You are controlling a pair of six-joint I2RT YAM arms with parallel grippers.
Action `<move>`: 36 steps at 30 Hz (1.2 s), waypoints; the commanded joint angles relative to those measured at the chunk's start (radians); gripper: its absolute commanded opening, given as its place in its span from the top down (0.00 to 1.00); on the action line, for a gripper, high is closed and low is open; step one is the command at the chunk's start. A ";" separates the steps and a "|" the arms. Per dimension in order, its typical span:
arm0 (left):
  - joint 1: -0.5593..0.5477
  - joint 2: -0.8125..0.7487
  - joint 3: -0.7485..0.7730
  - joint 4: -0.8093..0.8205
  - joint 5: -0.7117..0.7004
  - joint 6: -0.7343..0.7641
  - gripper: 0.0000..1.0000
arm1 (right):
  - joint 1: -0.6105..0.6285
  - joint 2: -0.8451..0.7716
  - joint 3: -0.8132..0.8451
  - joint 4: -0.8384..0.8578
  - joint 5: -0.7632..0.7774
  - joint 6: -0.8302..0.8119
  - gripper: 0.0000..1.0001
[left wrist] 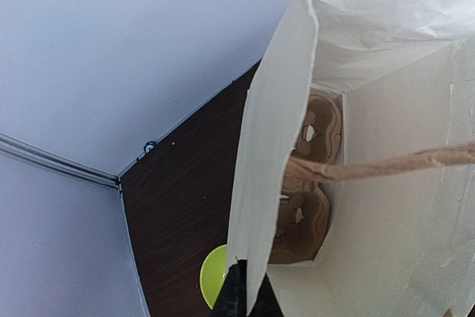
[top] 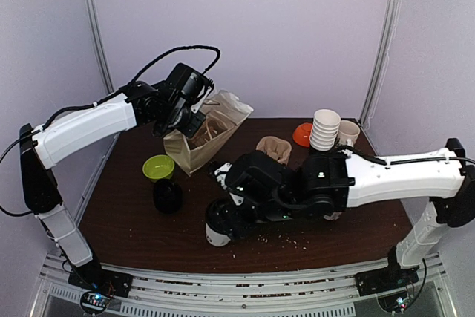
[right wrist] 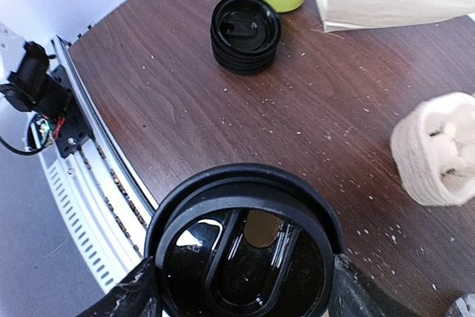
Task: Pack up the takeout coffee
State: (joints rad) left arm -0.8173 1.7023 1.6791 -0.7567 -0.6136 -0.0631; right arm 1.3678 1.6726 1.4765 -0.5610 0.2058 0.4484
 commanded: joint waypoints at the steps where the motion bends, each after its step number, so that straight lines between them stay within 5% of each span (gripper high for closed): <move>1: 0.003 0.000 0.014 -0.001 -0.017 -0.019 1.00 | -0.004 -0.212 -0.109 0.068 0.061 0.049 0.42; 10: 0.002 0.013 0.017 0.000 0.001 -0.011 1.00 | -0.004 -0.454 -0.087 0.012 0.220 0.000 0.43; 25: 0.003 -0.062 -0.008 0.012 0.226 -0.005 1.00 | -0.007 -0.537 -0.093 0.239 0.644 -0.244 0.44; 36: 0.002 -0.097 0.004 0.014 0.264 -0.022 1.00 | -0.014 -0.492 -0.122 0.450 0.583 -0.332 0.45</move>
State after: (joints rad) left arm -0.8173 1.6341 1.6737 -0.7650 -0.3782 -0.0673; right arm 1.3586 1.1553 1.3563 -0.2020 0.8062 0.1555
